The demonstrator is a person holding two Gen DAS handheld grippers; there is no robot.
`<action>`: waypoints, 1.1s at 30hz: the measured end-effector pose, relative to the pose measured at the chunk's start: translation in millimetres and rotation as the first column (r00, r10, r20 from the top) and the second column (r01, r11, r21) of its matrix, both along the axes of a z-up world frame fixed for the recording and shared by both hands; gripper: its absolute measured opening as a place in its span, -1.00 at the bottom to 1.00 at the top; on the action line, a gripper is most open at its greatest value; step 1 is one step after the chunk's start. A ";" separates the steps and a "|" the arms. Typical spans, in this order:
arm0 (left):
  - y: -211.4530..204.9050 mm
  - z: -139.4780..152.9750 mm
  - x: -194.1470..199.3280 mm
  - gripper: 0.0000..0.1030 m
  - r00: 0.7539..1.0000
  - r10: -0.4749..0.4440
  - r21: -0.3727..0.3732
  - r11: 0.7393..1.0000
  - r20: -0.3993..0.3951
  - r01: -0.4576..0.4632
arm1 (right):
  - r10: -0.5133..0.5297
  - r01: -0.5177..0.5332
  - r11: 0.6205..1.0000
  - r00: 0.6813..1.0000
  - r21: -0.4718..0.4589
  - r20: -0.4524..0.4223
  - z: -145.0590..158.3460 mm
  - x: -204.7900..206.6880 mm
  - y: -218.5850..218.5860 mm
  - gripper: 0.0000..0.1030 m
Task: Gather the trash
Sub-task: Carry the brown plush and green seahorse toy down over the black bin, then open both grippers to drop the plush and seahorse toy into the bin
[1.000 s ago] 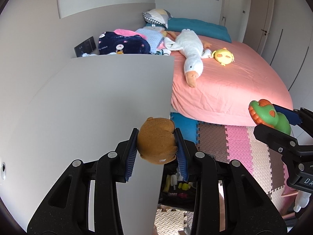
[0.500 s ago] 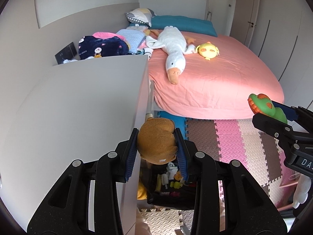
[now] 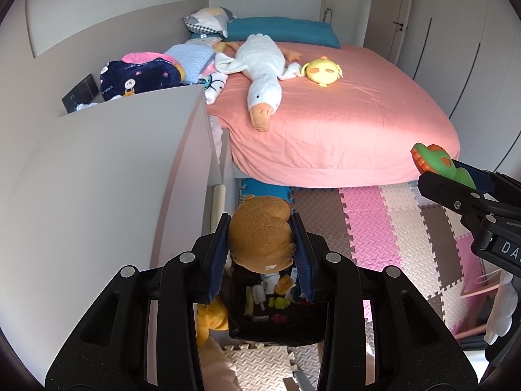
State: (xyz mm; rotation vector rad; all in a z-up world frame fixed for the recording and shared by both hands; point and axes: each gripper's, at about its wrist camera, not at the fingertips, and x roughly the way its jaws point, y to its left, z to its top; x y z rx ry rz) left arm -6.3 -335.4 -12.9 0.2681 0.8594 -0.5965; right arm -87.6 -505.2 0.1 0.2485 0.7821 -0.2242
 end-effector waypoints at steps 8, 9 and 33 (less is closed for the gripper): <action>-8.6 -1.8 -5.7 -0.30 0.999 -0.042 0.005 0.999 0.017 0.042 | -0.005 0.005 1.000 1.000 0.001 -0.002 -1.1 2.5 -4.5 0.24; -8.7 -1.4 -6.2 -0.30 0.999 -0.044 0.006 0.999 0.021 0.044 | -0.005 0.005 1.000 1.000 0.001 -0.002 -1.1 2.4 -4.5 0.24; -2.9 2.1 -3.9 0.87 0.998 0.009 0.043 0.999 0.064 -0.012 | -0.063 0.063 0.998 0.998 -0.002 0.017 9.0 13.7 -13.4 0.66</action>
